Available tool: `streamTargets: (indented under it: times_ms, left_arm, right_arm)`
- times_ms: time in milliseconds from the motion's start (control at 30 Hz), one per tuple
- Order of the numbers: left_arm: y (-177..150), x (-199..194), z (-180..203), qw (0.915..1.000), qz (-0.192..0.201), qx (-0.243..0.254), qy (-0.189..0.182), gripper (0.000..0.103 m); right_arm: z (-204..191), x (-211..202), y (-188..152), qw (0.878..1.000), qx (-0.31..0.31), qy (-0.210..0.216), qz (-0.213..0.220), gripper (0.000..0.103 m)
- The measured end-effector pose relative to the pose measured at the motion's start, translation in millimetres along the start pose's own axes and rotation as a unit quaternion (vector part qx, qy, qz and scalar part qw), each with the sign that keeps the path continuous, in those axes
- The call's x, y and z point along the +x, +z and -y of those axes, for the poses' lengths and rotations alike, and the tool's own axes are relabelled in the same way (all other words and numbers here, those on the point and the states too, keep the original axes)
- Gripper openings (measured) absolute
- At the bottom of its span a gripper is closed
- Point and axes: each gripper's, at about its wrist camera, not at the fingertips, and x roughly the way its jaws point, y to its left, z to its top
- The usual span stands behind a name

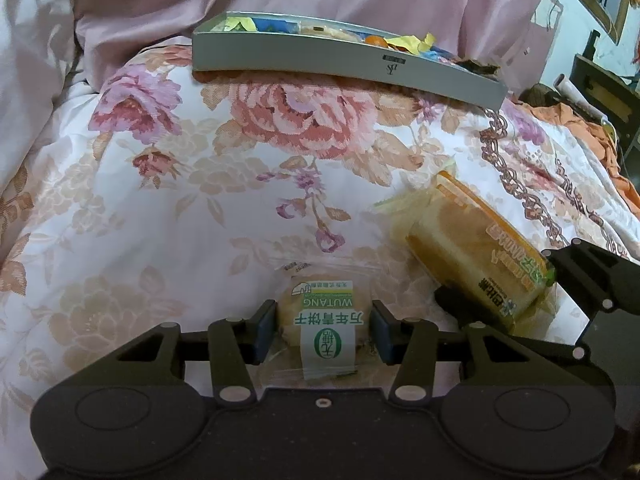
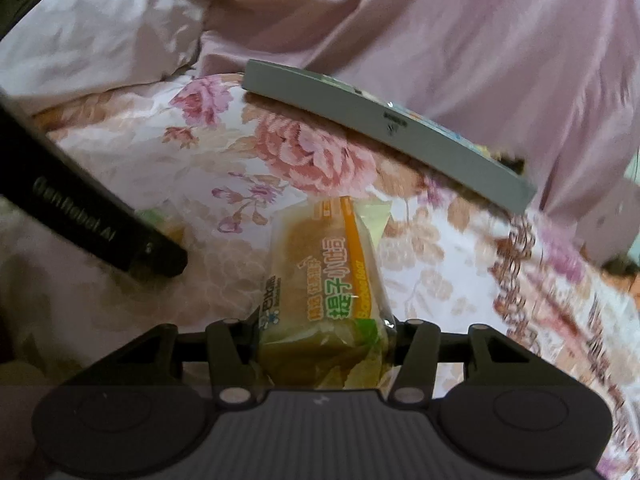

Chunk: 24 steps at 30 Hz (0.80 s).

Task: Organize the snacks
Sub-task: 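Lift the cake and bread pack with both tools toward the tray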

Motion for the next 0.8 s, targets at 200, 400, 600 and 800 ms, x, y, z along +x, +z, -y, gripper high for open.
streamTargets:
  times_ms: [200,400,600,800]
  left_arm:
    - [2.1,-4.3,0.0,0.9998,0.016,-0.007,-0.001,0.051]
    - [4.3,-8.7,1.2,0.9995,0.03,-0.01,-0.002,0.051]
    - [7.8,-13.8,1.0,0.999,0.043,-0.011,0.0,0.051]
    - [15.7,-20.9,1.7,0.9978,0.065,-0.01,0.002,0.051]
  right_arm:
    - [-1.1,-2.0,0.1,1.0,-0.008,-0.013,0.012,0.056]
    - [0.6,-5.3,1.0,0.999,-0.01,-0.025,0.031,0.056]
    - [2.5,-9.0,1.6,0.998,-0.004,-0.03,0.049,0.056]
    - [6.2,-14.2,4.1,0.997,0.011,-0.033,0.069,0.056]
